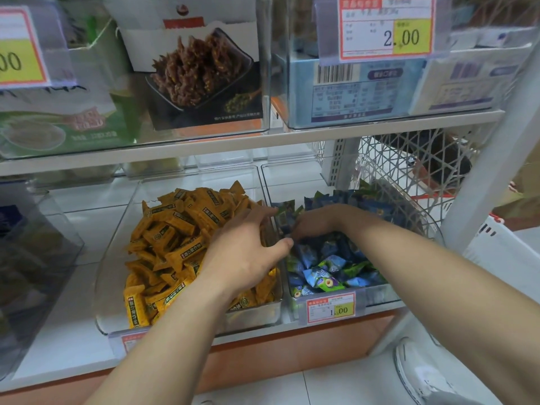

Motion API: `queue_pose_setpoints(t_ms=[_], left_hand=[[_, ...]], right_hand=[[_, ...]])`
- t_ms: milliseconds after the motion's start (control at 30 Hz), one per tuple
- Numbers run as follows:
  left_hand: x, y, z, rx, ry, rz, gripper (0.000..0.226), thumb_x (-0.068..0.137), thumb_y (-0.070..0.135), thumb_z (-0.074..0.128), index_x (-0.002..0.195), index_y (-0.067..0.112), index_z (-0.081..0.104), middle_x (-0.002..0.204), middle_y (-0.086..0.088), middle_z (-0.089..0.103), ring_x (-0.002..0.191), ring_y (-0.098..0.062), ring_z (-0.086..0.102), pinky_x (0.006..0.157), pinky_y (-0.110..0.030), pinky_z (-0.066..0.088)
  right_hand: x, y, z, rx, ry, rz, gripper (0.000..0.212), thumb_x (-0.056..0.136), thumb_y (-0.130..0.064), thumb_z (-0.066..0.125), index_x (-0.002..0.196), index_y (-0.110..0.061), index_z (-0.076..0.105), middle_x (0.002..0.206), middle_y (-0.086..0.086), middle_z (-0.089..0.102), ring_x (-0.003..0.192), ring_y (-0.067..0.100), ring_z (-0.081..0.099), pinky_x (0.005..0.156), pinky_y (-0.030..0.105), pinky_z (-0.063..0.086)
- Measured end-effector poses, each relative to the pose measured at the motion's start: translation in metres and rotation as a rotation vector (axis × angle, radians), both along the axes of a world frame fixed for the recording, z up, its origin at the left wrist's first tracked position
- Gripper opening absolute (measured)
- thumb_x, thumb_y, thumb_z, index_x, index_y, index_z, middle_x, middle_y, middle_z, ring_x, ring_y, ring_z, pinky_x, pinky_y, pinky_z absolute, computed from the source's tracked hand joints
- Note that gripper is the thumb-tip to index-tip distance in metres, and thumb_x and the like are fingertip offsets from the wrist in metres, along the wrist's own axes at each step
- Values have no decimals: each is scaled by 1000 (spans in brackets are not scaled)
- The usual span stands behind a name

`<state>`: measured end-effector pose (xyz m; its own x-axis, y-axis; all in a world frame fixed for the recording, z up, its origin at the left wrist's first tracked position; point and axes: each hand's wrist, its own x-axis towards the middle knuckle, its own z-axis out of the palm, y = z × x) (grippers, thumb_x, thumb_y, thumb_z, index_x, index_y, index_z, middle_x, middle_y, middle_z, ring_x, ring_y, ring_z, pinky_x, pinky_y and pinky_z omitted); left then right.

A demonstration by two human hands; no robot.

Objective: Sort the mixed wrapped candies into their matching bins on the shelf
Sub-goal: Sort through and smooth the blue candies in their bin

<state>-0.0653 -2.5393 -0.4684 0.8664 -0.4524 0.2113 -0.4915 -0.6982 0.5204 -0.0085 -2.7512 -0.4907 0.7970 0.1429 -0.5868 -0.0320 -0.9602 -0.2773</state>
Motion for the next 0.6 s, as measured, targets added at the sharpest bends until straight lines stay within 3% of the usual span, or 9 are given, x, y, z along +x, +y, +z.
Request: queue_pose_setpoints(t_ms=[133, 233, 300, 367, 433, 500, 600], left_hand=[[1, 1, -1, -11, -3, -7, 59, 81, 66, 61, 134, 44, 45, 133, 13, 55, 116, -13, 56, 90, -30, 50], [1, 1, 0, -12, 2, -16, 61, 81, 67, 61, 134, 42, 45, 133, 13, 55, 116, -13, 56, 90, -31, 50], [0, 2, 0, -7, 4, -15, 61, 81, 66, 61, 135, 42, 45, 133, 13, 55, 116, -13, 55, 90, -30, 50], [0, 1, 1, 4, 7, -12, 61, 81, 66, 61, 135, 42, 45, 134, 12, 54, 116, -14, 55, 90, -30, 50], [-1, -1, 3, 14, 0, 1, 62, 81, 65, 62, 135, 40, 46, 134, 11, 54, 116, -15, 55, 91, -32, 51], [-3, -6, 4, 29, -14, 19, 62, 81, 63, 63, 135, 38, 47, 133, 9, 54, 116, -16, 55, 93, -35, 51], [-6, -13, 5, 67, -42, 50, 63, 81, 60, 64, 136, 34, 47, 135, 3, 52, 120, -21, 53, 98, -39, 49]], right_hand=[[-3, -2, 11, -37, -9, 24, 39, 93, -44, 60, 121, -17, 64, 129, 2, 60, 109, 19, 58, 91, 35, 43], [-10, -7, 19, 39, -77, 11, 65, 83, -49, 73, 139, -23, 54, 131, -9, 54, 119, 17, 55, 97, 32, 41], [-16, -15, 21, 154, -158, -19, 51, 79, -48, 78, 124, -33, 61, 117, -14, 63, 107, 14, 61, 95, 35, 47], [-26, -23, 23, 295, -282, -64, 33, 80, -43, 78, 109, -38, 62, 100, -14, 67, 92, 11, 64, 81, 30, 50], [-37, -29, 27, 420, -386, -115, 37, 83, -40, 77, 116, -39, 60, 107, -13, 66, 96, 9, 64, 80, 25, 49], [-48, -35, 30, 470, -431, -160, 45, 83, -38, 77, 122, -39, 56, 118, -9, 64, 105, 12, 63, 89, 29, 49], [-60, -40, 29, 356, -431, -200, 51, 81, -36, 79, 125, -32, 53, 122, -9, 57, 112, 15, 58, 90, 31, 48]])
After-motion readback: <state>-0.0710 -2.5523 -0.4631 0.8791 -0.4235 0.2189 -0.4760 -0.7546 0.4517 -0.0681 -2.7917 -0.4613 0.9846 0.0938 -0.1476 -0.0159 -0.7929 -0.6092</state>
